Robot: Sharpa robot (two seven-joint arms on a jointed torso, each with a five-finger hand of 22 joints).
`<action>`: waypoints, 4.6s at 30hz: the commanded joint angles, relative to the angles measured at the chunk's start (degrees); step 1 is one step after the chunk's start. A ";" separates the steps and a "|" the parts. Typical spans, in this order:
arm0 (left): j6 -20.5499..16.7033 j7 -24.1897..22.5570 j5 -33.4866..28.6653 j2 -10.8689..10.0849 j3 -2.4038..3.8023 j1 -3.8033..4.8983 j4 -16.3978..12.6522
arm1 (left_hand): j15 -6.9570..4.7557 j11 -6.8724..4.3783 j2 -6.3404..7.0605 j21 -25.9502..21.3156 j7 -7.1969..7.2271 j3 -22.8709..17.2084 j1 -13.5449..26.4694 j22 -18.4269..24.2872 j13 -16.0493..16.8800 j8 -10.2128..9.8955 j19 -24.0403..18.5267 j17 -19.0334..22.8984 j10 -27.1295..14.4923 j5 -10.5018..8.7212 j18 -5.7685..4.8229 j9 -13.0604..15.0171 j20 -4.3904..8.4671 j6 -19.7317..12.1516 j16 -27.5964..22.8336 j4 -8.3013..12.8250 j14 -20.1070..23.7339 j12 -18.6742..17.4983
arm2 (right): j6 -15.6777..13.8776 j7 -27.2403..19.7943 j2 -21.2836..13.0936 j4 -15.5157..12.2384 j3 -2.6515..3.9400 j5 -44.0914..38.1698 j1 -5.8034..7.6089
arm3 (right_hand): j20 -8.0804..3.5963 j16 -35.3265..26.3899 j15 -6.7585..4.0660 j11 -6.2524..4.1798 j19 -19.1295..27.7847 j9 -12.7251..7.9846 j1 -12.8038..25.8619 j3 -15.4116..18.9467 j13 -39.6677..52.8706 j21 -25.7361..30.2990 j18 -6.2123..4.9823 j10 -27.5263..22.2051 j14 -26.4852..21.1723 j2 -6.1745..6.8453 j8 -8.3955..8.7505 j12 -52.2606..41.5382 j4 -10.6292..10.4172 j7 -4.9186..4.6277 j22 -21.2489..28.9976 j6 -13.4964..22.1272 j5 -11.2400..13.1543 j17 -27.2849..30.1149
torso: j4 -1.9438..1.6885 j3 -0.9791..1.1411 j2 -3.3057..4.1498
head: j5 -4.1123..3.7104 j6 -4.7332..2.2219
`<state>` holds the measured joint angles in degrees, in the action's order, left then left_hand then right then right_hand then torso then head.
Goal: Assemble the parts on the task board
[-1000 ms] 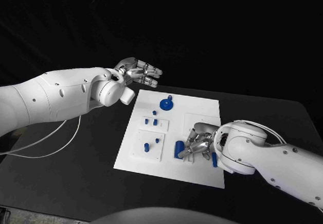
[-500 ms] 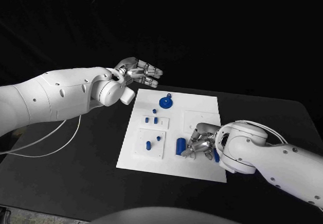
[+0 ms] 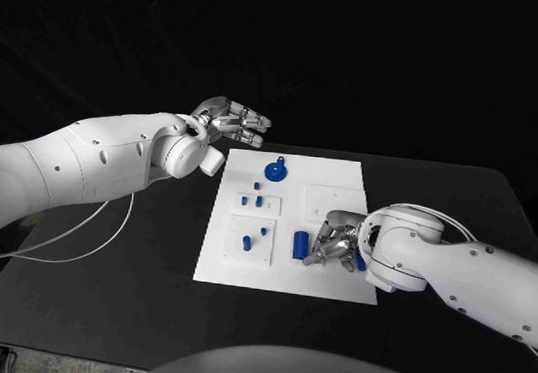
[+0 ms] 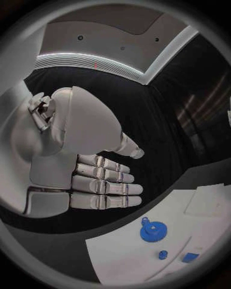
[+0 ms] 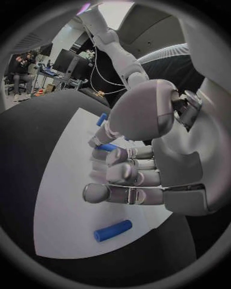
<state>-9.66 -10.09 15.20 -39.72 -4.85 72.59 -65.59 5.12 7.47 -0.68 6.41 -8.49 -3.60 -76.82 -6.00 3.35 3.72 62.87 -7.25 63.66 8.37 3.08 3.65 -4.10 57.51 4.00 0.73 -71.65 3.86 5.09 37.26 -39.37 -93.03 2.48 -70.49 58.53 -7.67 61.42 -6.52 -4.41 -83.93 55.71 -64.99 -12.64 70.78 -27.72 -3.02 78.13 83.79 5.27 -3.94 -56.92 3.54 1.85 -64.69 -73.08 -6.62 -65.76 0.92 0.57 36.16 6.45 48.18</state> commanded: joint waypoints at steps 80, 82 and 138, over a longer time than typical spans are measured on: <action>2.79 -4.38 -2.74 -2.97 -0.93 -0.01 -2.01 | 0.54 0.26 3.91 -1.77 -0.53 7.23 3.46 1.24 0.11 -0.03 0.36 2.42 -0.94 -5.68 -0.82 0.07 -0.41 -2.71 -0.20 -6.15 0.55 -0.20 | 10.33 4.73 -8.31 3.71 2.56 -4.35 -1.58 | 0.26 0.41 0.51 1.06 -2.36 -0.60 1.53 -2.31 1.09 0.06 -0.12 -0.53 0.00 4.18 0.19 -0.08 -10.90 -2.40 -0.87 6.34 3.84 -0.87 | -0.04 0.05 0.05 | -2.19 -0.45; 3.13 -4.19 -2.66 -2.96 -0.94 -0.01 -2.01 | 0.54 0.26 3.91 -1.77 -0.53 7.23 3.46 1.24 0.11 -0.03 0.36 2.42 -0.94 -5.68 -0.82 0.07 -0.41 -2.71 -0.20 -6.15 0.55 -0.20 | 9.96 4.69 -7.80 4.01 2.29 -5.58 -1.65 | 0.21 0.40 0.46 1.00 -2.37 -0.41 1.06 -3.54 1.11 0.11 -0.08 -0.53 0.00 4.12 0.21 -0.07 -10.48 -2.35 -0.87 6.43 3.85 -0.91 | -0.05 0.04 0.05 | -2.21 -0.40; 5.88 -2.24 -1.42 -2.74 -1.04 -0.01 -1.83 | 0.62 0.37 3.31 -1.81 -0.75 7.32 3.54 1.28 0.11 -0.02 0.23 2.39 -1.19 -5.67 -0.79 0.07 -0.49 -2.61 -0.20 -6.45 0.70 -0.21 | 4.18 0.97 -7.12 2.05 1.89 9.07 -2.41 | 1.55 -0.07 1.70 2.74 -2.37 -41.82 3.54 -17.48 -0.27 1.32 -1.86 -2.28 -0.23 -2.22 0.30 0.00 11.04 -6.52 -3.33 9.54 -25.41 -0.65 | -0.08 0.01 0.06 | -1.46 -0.16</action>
<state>-4.81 -12.20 13.42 -42.58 -5.92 72.59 -67.36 5.53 7.88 2.56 4.86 -8.91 3.59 -73.28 -4.81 3.38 3.72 63.08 -4.93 62.84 3.05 3.07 3.65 -4.30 54.85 4.00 -5.67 -71.24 3.86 7.46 37.86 -46.62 -90.99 4.72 -65.52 56.73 -6.32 61.40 -4.75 -1.55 -84.03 47.87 -59.53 -23.27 70.55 -26.61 -4.78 75.65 83.51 4.30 -3.28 -56.78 7.53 -2.78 -68.07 -66.21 -31.96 -66.43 0.88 0.58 36.20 4.97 48.01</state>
